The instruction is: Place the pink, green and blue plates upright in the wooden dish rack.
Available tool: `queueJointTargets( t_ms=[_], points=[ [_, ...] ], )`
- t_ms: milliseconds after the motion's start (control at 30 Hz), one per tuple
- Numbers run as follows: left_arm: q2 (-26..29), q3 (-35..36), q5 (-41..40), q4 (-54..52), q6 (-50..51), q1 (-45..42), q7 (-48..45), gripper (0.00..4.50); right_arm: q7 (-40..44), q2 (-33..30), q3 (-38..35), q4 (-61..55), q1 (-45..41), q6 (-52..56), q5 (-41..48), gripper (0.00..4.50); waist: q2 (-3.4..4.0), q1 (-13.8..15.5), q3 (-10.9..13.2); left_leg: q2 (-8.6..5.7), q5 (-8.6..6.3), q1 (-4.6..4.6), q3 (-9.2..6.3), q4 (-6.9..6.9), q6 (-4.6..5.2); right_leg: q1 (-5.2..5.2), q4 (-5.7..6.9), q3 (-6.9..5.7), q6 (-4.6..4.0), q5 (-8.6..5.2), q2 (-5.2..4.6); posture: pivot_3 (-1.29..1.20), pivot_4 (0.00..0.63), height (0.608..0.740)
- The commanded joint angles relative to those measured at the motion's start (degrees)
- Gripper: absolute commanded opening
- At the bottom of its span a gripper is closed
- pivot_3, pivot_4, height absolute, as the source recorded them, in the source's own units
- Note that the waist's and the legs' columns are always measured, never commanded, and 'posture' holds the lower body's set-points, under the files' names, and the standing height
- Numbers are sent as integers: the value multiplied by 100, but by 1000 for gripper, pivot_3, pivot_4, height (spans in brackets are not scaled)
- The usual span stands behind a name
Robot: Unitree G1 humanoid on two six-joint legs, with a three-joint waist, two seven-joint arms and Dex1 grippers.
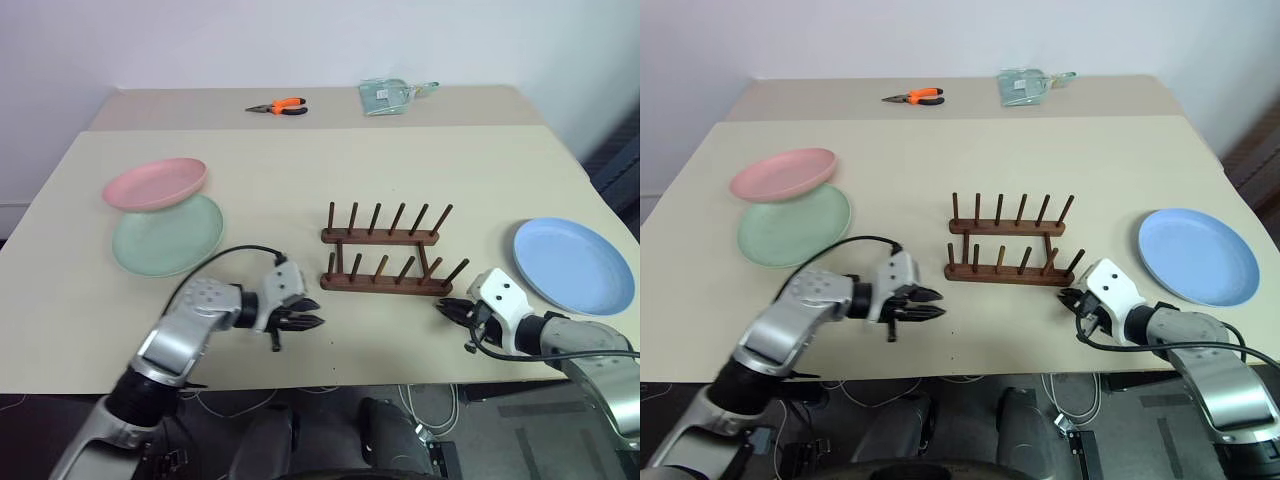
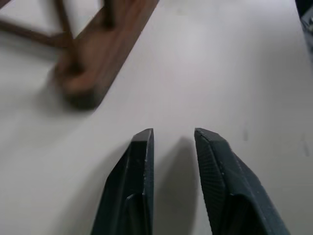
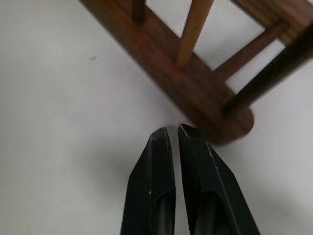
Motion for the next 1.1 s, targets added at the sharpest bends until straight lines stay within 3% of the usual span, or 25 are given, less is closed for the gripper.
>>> queueJointTargets(
  t_ms=[33,433,733,800,867,1000,1067,1100],
  points=[
    [-303,-212,326,106,97,-63,701,1195,-139,191,206,121,-255,-165,-187,196,2,4,-2,0,0,2,0,-1,0,0,0,0,0,0,0,0,150,740],
    [-1280,175,644,1988,-527,-955,2290,1195,-1125,1070,805,1774,-2015,-596,-1162,85,-2,-85,-9,-8,7,13,-9,5,-8,10,12,-1,12,12,2,0,150,740],
    [-1262,170,528,2136,-751,-1060,2242,1195,-1137,1283,745,2616,-2723,-1052,-1243,85,0,-109,-10,-9,12,10,-10,-7,-17,-1,12,-1,-2,28,4,0,150,740],
    [-920,605,-139,1348,-480,-697,1677,1704,-480,1030,611,1913,-2464,-938,-771,605,3,-154,-9,-9,12,8,-11,-8,-17,-2,12,-1,-1,27,4,0,150,740],
    [-628,1420,-918,651,-152,-369,1374,2532,-44,861,436,1185,-2264,-662,-304,1403,5,-230,-6,-7,12,6,-13,-22,-16,-10,12,0,4,23,4,0,150,740],
    [-790,3191,-1857,496,372,-603,2339,4500,200,685,394,442,-2107,-372,-13,3411,8,-223,2,-6,13,0,-36,-18,-18,-15,14,-3,15,16,5,0,150,740],
    [-1151,4053,-2108,656,372,-1009,3338,4500,248,681,488,329,-2097,-341,-11,4375,1,-185,0,-6,13,6,-42,-6,-20,6,13,-16,20,13,5,0,150,740],
    [-1350,4437,-2207,732,377,-1220,3873,4500,268,693,547,334,-2104,-342,-31,4375,-4,-163,-2,-8,14,7,-49,-3,-21,13,11,-19,21,12,5,0,150,740]
  ],
)
